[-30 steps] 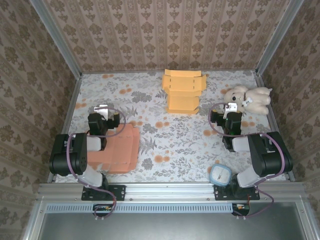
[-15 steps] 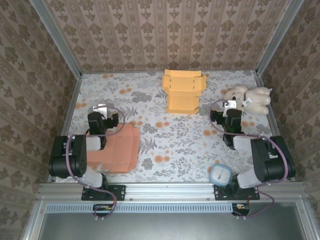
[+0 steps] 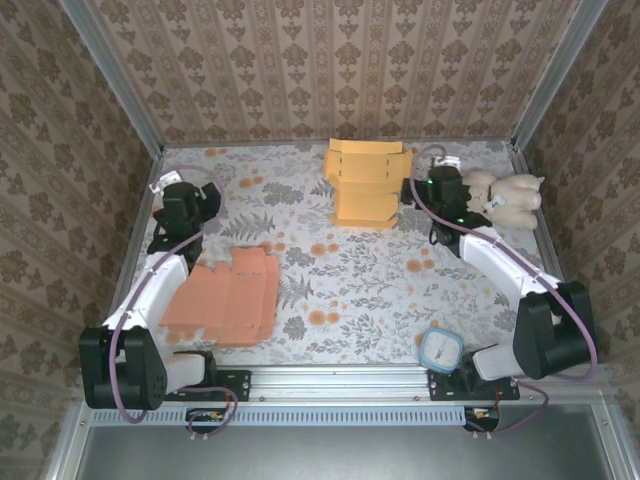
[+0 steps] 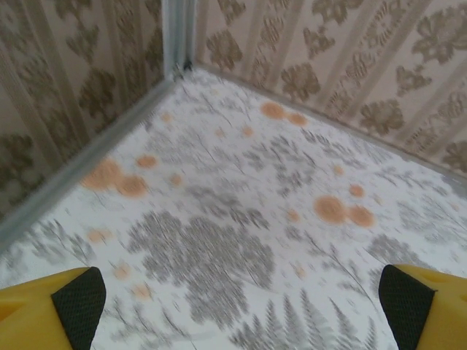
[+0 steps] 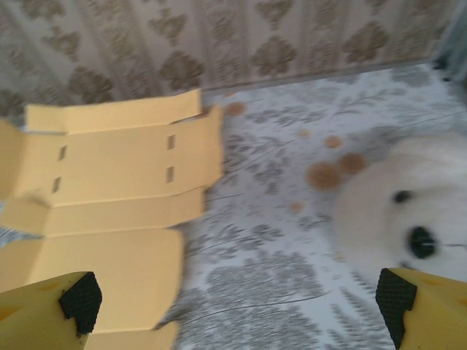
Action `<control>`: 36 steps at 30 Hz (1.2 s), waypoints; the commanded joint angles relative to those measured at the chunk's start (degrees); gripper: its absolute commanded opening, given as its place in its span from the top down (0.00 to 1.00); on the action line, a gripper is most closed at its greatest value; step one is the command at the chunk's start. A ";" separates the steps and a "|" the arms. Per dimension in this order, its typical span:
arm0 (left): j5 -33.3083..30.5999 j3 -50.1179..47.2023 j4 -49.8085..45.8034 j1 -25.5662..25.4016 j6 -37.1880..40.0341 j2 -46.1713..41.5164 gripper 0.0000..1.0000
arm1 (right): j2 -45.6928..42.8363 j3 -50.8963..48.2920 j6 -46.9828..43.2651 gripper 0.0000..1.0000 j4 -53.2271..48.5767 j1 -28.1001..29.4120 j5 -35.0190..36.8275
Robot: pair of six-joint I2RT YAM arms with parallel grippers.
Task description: Fold the paper box
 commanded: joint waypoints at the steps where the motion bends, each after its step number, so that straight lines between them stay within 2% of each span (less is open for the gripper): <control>1: 1.98 -0.67 -5.38 -6.33 -7.79 0.09 0.00 | 6.22 5.19 2.04 0.00 -7.95 5.06 0.42; 3: 1.22 -0.01 -3.78 -9.97 -6.73 0.90 0.00 | 10.60 9.63 1.88 0.00 -9.33 7.30 -0.02; 8: 1.24 1.88 -0.49 -14.95 -5.80 3.82 0.00 | 19.18 16.45 1.43 0.00 -9.20 10.47 -2.11; 16: 2.41 3.73 4.27 -19.34 -3.59 9.41 0.00 | 28.26 21.15 2.88 0.00 -6.86 10.73 -5.66; 17: 2.48 3.79 5.00 -21.29 -3.58 10.18 0.00 | 29.20 21.78 2.86 0.00 -6.82 10.71 -5.72; 23: 3.25 4.01 7.48 -22.15 -3.58 14.03 0.00 | 34.19 23.84 3.07 0.04 -6.65 10.77 -6.76; 36: 3.62 2.64 9.46 -22.24 -4.03 16.87 0.00 | 35.67 17.96 3.87 0.11 -4.87 11.74 -7.42</control>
